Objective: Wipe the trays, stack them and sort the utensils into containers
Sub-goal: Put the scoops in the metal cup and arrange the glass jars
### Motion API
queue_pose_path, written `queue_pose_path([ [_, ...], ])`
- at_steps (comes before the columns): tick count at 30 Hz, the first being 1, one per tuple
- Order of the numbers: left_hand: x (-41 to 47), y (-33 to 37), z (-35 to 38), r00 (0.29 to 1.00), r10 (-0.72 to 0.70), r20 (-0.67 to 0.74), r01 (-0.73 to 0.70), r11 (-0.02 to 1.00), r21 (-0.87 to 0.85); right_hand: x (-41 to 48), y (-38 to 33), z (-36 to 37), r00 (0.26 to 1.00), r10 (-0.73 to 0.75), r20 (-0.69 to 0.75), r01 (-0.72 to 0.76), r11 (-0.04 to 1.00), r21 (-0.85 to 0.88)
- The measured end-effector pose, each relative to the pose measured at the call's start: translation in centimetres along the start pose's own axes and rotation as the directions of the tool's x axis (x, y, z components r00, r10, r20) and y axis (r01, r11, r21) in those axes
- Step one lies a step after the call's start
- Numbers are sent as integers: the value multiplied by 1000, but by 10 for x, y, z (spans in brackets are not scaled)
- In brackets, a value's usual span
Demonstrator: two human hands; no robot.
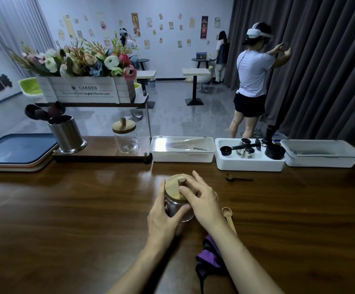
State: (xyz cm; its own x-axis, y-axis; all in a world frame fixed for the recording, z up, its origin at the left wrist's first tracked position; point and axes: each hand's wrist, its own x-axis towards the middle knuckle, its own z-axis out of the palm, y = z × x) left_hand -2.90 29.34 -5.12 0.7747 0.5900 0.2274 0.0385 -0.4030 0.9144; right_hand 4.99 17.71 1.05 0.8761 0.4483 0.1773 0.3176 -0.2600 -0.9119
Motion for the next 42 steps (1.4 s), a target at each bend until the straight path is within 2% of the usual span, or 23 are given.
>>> queue_pose_path([
  [6,6,-3,2,1000,-5,1,5,999,-33,9,-3,4,999,3,-38,-1,998,67],
  [13,7,-3,2,1000,-4,-5,3,999,-33,18,1,7,999,-16,-41,16,1000,-2],
  [19,11,0,1,1000,-7,15,7,1000,-21,19,3,12,998,-37,-52,40,996,73],
  [42,11,3,0,1000,-27,2,27,999,26,21,-5,13,986,-129,-109,138,987,77],
])
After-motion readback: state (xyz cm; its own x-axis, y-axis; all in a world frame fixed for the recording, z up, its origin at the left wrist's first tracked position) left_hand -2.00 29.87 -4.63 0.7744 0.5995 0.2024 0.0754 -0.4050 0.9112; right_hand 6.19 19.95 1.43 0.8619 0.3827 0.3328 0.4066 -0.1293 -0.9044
